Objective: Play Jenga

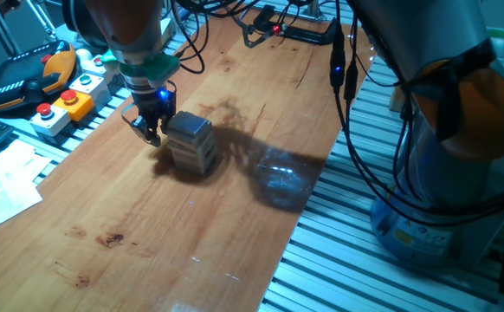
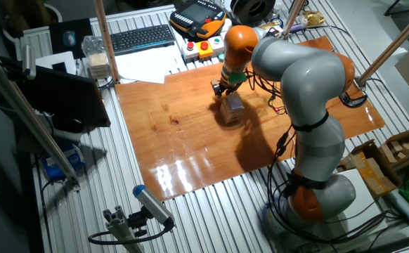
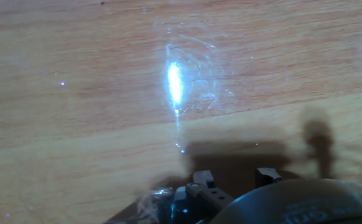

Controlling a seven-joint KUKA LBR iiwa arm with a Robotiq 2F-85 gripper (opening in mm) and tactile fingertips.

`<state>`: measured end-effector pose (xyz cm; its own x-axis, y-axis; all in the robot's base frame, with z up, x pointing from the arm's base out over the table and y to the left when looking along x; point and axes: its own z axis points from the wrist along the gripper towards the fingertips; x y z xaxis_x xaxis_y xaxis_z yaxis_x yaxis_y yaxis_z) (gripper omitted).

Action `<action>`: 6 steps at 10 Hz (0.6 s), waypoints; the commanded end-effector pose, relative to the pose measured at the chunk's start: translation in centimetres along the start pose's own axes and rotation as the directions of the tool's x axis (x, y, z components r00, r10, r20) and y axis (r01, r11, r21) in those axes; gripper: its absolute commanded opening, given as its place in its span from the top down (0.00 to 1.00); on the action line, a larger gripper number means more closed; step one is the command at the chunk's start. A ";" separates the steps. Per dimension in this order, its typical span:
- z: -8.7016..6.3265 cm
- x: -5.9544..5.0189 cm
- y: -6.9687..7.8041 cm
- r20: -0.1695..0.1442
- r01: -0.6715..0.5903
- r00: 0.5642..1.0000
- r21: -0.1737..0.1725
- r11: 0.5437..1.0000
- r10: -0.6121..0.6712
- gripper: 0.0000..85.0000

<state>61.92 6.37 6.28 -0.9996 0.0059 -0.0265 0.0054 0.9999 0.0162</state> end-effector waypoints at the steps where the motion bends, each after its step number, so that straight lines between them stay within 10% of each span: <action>1: 0.0 0.0 0.0 0.000 0.018 1.000 0.005 1.000 -0.018 0.52; 6: 0.0 0.2 -0.1 -0.014 0.038 0.999 0.009 0.999 -0.038 0.53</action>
<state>61.72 6.26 6.32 -0.9994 -0.0326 -0.0128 -0.0327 0.9994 0.0058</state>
